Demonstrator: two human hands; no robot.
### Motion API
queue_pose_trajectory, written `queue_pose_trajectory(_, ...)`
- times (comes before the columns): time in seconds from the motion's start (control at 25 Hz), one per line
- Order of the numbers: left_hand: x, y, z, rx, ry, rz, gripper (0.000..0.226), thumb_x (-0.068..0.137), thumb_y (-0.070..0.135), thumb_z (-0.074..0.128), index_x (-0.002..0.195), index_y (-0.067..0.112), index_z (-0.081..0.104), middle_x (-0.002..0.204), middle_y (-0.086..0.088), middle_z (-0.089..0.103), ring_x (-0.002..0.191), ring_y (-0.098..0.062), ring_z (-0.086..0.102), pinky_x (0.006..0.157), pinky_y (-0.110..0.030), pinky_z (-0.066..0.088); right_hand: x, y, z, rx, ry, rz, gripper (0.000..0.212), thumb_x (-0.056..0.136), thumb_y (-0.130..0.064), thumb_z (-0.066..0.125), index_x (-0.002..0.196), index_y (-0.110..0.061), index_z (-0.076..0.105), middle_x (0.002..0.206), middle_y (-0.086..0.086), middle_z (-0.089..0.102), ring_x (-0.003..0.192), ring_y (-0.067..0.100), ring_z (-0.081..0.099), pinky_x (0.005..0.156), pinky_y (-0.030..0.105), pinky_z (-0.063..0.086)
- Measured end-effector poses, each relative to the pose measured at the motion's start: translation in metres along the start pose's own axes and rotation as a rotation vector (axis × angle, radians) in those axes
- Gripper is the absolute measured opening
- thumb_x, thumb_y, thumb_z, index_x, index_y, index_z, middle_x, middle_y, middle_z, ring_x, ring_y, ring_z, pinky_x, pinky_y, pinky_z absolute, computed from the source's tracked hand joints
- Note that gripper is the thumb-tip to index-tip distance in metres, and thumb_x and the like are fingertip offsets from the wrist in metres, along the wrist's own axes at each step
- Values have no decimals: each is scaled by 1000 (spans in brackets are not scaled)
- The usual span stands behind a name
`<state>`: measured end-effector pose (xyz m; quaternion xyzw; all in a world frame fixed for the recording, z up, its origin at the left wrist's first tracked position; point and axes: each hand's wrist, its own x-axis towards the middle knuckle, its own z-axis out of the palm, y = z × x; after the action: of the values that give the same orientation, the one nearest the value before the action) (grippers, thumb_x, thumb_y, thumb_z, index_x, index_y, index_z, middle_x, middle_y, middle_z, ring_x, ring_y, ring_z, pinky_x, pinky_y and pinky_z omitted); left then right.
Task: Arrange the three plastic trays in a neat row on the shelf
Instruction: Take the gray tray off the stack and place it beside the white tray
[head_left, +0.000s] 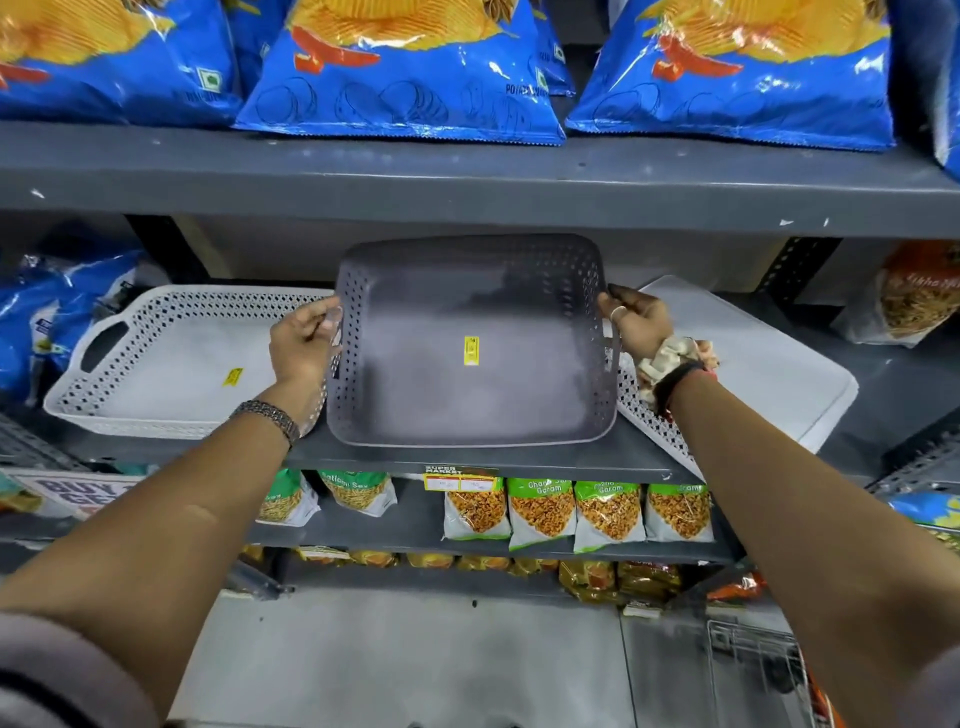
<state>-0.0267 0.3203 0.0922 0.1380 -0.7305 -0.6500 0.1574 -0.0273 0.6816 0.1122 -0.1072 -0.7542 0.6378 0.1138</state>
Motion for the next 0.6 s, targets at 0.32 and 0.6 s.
queue_pose_trajectory(0.32, 44, -26, 11, 263, -85, -4, 34, 91, -1, 47, 118, 10, 64, 105, -10, 68, 95, -18, 60, 86, -43, 57, 23, 33, 12, -12, -56, 214, 18, 87, 3, 52, 89, -5, 67, 66, -10, 72, 80, 20, 57, 81, 39, 51)
queue_pose_trajectory(0.6, 53, -28, 10, 745, -283, 189, 48, 83, -13, 43, 115, 11, 67, 74, -6, 59, 56, -13, 45, 59, -20, 40, 36, 48, 27, -160, -74, 337, 15, 87, 8, 51, 97, 2, 61, 54, -4, 61, 51, 7, 54, 59, 23, 48)
